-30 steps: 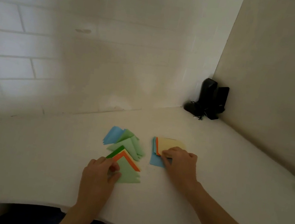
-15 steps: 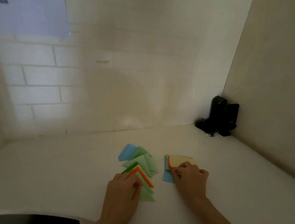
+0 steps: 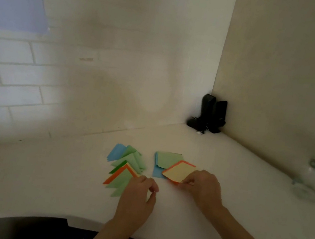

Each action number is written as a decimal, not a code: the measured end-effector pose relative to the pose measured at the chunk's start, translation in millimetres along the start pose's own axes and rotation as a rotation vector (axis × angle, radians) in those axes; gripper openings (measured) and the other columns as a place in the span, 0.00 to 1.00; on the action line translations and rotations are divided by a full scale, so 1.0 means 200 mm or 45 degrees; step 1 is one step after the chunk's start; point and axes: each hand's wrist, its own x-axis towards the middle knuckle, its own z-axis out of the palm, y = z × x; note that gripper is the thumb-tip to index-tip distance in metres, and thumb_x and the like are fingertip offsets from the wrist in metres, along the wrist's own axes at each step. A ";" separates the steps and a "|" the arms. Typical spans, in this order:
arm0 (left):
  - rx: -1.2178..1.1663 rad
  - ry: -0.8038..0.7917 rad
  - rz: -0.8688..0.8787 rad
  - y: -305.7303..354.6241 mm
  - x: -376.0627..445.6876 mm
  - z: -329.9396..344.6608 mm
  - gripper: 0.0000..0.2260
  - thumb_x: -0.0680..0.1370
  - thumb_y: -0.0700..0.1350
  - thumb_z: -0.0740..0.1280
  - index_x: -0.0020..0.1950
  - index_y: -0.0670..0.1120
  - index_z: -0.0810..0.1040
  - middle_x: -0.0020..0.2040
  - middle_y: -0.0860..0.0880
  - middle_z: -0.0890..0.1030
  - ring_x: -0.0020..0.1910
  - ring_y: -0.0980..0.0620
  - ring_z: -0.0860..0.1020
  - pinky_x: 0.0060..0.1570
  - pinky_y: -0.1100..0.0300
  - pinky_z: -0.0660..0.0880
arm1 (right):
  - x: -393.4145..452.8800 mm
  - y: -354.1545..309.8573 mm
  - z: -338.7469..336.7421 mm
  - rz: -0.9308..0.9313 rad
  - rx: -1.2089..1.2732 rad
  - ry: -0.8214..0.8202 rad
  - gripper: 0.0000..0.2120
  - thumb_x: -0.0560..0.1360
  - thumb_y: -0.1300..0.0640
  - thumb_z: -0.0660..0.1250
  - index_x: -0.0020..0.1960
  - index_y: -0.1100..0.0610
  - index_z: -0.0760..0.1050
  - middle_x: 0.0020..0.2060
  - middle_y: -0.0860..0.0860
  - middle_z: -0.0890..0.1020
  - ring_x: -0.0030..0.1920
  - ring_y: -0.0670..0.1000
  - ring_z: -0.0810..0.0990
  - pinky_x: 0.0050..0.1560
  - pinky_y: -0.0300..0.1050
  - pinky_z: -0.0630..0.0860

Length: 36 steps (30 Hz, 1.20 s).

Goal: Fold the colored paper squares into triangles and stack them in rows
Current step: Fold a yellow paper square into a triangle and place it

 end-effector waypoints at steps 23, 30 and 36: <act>-0.302 -0.270 0.185 0.17 0.02 0.35 0.06 0.71 0.50 0.69 0.43 0.49 0.79 0.48 0.57 0.78 0.50 0.63 0.72 0.51 0.75 0.64 | -0.38 0.28 -0.06 -0.039 0.389 -0.125 0.21 0.65 0.38 0.60 0.39 0.51 0.83 0.36 0.40 0.78 0.43 0.38 0.77 0.41 0.25 0.69; -0.390 -0.253 0.091 0.17 0.05 0.39 0.06 0.68 0.49 0.73 0.37 0.53 0.76 0.45 0.60 0.77 0.49 0.63 0.72 0.49 0.74 0.65 | -0.34 0.28 -0.07 0.053 0.370 -0.190 0.11 0.67 0.50 0.74 0.33 0.38 0.73 0.35 0.43 0.81 0.42 0.43 0.77 0.39 0.30 0.70; -0.398 -0.304 0.071 0.18 0.04 0.38 0.08 0.68 0.58 0.70 0.37 0.54 0.80 0.47 0.61 0.74 0.51 0.65 0.70 0.50 0.75 0.63 | -0.35 0.27 -0.07 0.057 0.419 -0.181 0.09 0.68 0.50 0.74 0.34 0.40 0.76 0.35 0.44 0.80 0.40 0.44 0.76 0.39 0.30 0.68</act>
